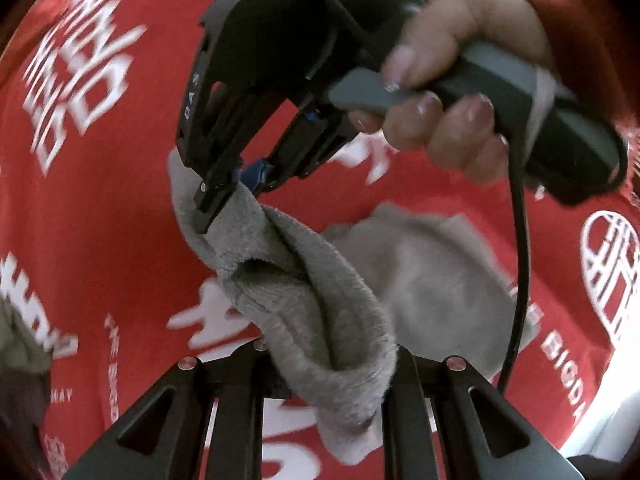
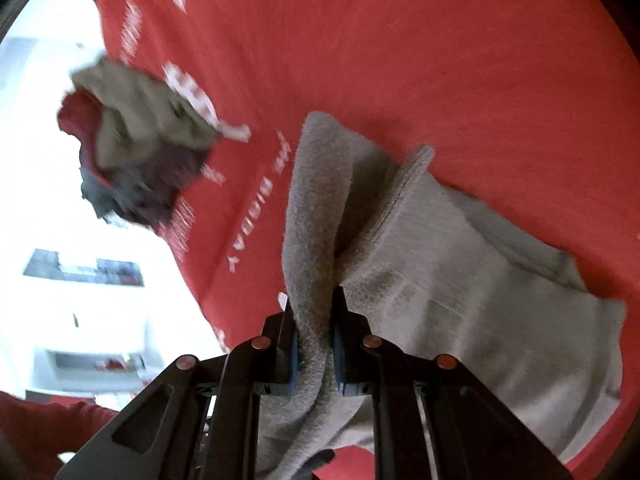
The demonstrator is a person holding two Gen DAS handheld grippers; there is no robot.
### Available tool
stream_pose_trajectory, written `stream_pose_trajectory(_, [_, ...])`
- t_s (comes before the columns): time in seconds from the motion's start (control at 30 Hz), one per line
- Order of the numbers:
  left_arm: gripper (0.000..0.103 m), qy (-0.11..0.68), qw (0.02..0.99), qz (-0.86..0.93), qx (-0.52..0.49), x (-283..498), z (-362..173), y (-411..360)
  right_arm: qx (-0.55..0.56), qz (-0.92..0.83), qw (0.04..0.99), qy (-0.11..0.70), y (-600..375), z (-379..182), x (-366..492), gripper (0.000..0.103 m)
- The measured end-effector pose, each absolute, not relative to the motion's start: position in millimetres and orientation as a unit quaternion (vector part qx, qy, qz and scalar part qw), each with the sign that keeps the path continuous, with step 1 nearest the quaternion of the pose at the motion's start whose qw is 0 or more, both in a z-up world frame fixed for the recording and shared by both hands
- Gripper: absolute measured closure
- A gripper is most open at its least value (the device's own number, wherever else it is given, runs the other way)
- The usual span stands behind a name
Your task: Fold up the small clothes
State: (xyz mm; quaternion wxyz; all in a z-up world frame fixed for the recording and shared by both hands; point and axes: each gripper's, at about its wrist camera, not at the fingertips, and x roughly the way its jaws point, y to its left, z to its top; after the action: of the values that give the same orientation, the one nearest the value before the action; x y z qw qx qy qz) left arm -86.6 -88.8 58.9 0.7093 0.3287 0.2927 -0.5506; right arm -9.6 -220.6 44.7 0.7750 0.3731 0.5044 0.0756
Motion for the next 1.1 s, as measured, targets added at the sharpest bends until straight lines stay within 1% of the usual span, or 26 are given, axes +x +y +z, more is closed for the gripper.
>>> stream_pose_trajectory(0.1, [0.087,0.272,0.687,-0.583,0.339,-130.9,61.1,-117.2,0.396,0.053,0.794,0.459,-255.5,58.8,-67.4,0.088])
stream_pose_trajectory(0.2, [0.087,0.275,0.659,-0.605,0.352,-168.0,44.1,-142.6,0.420,0.010,0.796,0.436,-285.0,46.8,-122.8,0.088])
stream_pose_trajectory(0.27, [0.086,0.281,0.639,-0.615,0.367,-192.8,23.3,-158.6,0.435,-0.027,0.790,0.431,-310.9,29.8,-162.2,0.088])
stream_pose_trajectory(0.33, [0.086,0.291,0.617,-0.620,0.388,-216.2,-3.4,-170.8,0.454,-0.068,0.773,0.438,-327.7,-7.1,-194.5,0.088])
stream_pose_trajectory(0.47, [0.087,0.301,0.594,-0.618,0.418,-239.3,-39.3,-176.1,0.487,-0.113,0.732,0.463,-344.8,-76.9,-230.7,0.088])
stream_pose_trajectory(0.53, [0.086,0.310,0.591,-0.612,0.423,-238.8,-48.4,-173.1,0.500,-0.112,0.725,0.460,-345.2,-95.6,-235.6,0.087])
stream_pose_trajectory(0.6, [0.086,0.316,0.592,-0.604,0.430,-238.4,-52.0,-169.2,0.511,-0.111,0.728,0.444,-342.3,-100.5,-238.3,0.086])
stream_pose_trajectory(0.63, [0.083,0.319,0.591,-0.601,0.434,-236.4,-52.2,-168.6,0.513,-0.111,0.728,0.440,-340.4,-100.9,-238.0,0.082])
stream_pose_trajectory(0.67, [0.063,0.325,0.587,-0.598,0.438,-234.7,-50.9,-167.1,0.514,-0.113,0.727,0.441,-340.9,-100.4,-237.4,0.082])
stream_pose_trajectory(0.7, [0.036,0.330,0.587,-0.597,0.436,-231.0,-46.8,-164.0,0.513,-0.118,0.725,0.444,-340.8,-99.5,-238.5,0.079])
stream_pose_trajectory(0.73, [0.022,0.332,0.592,-0.596,0.429,-225.9,-39.0,-159.1,0.513,-0.128,0.719,0.451,-341.4,-95.9,-239.0,0.069])
stream_pose_trajectory(0.77, [0.022,0.334,0.597,-0.596,0.420,-219.9,-27.2,-152.5,0.513,-0.137,0.714,0.456,-340.0,-92.9,-242.7,0.060])
stream_pose_trajectory(0.8, [0.022,0.341,0.596,-0.596,0.417,-209.6,-17.8,-145.8,0.515,-0.148,0.710,0.457,-338.8,-88.9,-250.0,0.046])
stream_pose_trajectory(0.87, [0.022,0.367,0.594,-0.589,0.408,-189.8,-0.3,-133.5,0.532,-0.157,0.708,0.437,-336.7,-78.3,-270.5,0.044])
stream_pose_trajectory(0.93, [0.021,0.409,0.600,-0.567,0.390,-159.1,2.7,-127.3,0.555,-0.163,0.697,0.423,-321.3,-68.9,-291.6,0.044])
stream_pose_trajectory(0.97, [0.021,0.439,0.601,-0.553,0.374,-143.6,2.0,-124.7,0.561,-0.167,0.694,0.419,-312.9,-64.4,-302.7,0.044])
stream_pose_trajectory(1.0, [0.022,0.489,0.601,-0.530,0.345,-118.8,-3.2,-120.0,0.564,-0.172,0.692,0.416,-304.5,-61.1,-312.6,0.044])
stream_pose_trajectory(1.1, [0.022,0.579,0.608,-0.466,0.279,-73.9,-21.8,-100.9,0.590,-0.177,0.680,0.398,-265.6,-58.3,-347.7,0.044])
